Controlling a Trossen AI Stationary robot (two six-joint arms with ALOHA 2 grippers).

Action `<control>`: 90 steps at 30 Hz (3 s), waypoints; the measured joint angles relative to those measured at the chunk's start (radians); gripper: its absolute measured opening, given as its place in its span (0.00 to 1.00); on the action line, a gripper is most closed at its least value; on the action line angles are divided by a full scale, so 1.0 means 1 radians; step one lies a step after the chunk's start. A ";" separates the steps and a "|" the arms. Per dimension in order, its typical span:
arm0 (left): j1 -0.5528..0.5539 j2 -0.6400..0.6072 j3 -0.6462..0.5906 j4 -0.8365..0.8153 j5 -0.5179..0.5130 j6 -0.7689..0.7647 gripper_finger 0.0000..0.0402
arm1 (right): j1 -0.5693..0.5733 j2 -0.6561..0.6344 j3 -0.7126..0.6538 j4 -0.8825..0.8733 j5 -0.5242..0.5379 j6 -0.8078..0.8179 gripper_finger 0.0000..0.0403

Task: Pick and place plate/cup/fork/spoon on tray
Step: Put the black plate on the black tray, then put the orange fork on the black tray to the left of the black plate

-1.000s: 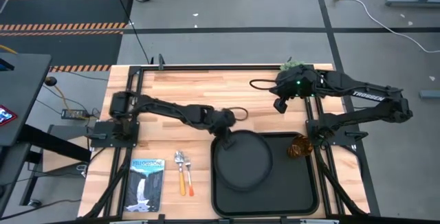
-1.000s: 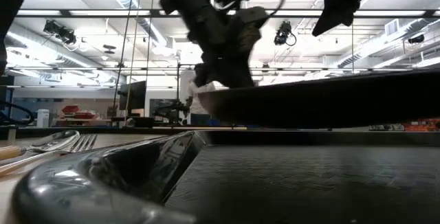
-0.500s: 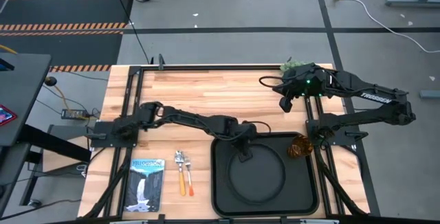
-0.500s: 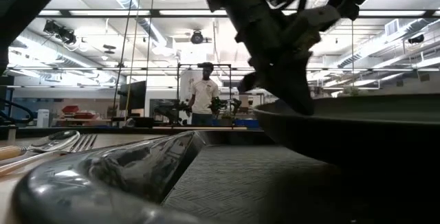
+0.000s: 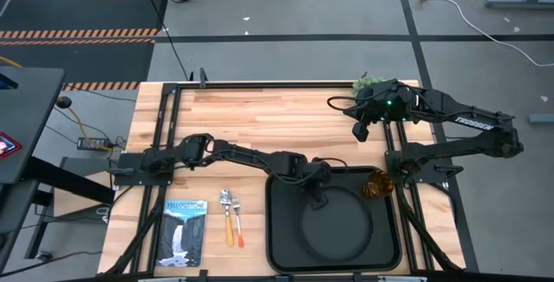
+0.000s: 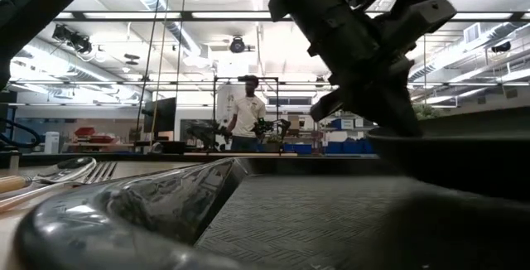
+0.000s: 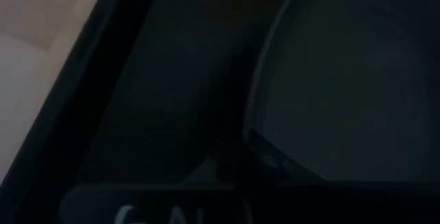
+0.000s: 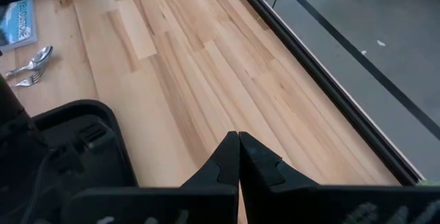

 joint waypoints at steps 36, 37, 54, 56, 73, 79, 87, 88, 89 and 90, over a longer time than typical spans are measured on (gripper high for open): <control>-0.077 -0.078 0.029 -0.282 0.035 0.492 0.31 | 0.003 0.001 0.000 -0.008 -0.027 0.017 0.01; -0.091 -0.079 0.027 -0.308 0.051 0.490 0.31 | 0.003 0.001 0.000 -0.007 -0.027 0.017 0.01; -0.190 -0.080 -0.190 0.031 0.061 0.336 0.31 | 0.003 0.001 0.000 0.000 -0.043 0.028 0.01; -0.189 -0.080 -0.191 0.069 0.061 0.333 0.31 | 0.003 0.001 0.000 0.000 -0.043 0.028 0.01; -0.179 -0.085 -0.192 0.123 0.004 0.342 0.31 | 0.003 0.001 0.000 -0.002 -0.043 0.028 0.01; -0.218 -0.148 -0.191 -0.092 -0.135 0.265 0.27 | 0.003 0.001 0.000 -0.017 -0.045 0.030 0.01; -0.294 -0.219 -0.190 -0.396 -0.297 -0.015 0.22 | 0.025 0.001 0.000 -0.002 -0.040 0.051 0.01; -0.300 -0.222 -0.190 -0.442 -0.306 -0.057 0.22 | 0.034 0.001 0.000 -0.001 -0.035 0.052 0.01; -0.306 -0.226 -0.191 -0.485 -0.313 -0.096 0.22 | 0.046 0.000 0.000 0.007 -0.030 0.052 0.01; -0.311 -0.229 -0.192 -0.521 -0.321 -0.129 0.21 | 0.060 0.001 0.000 0.016 -0.018 0.052 0.01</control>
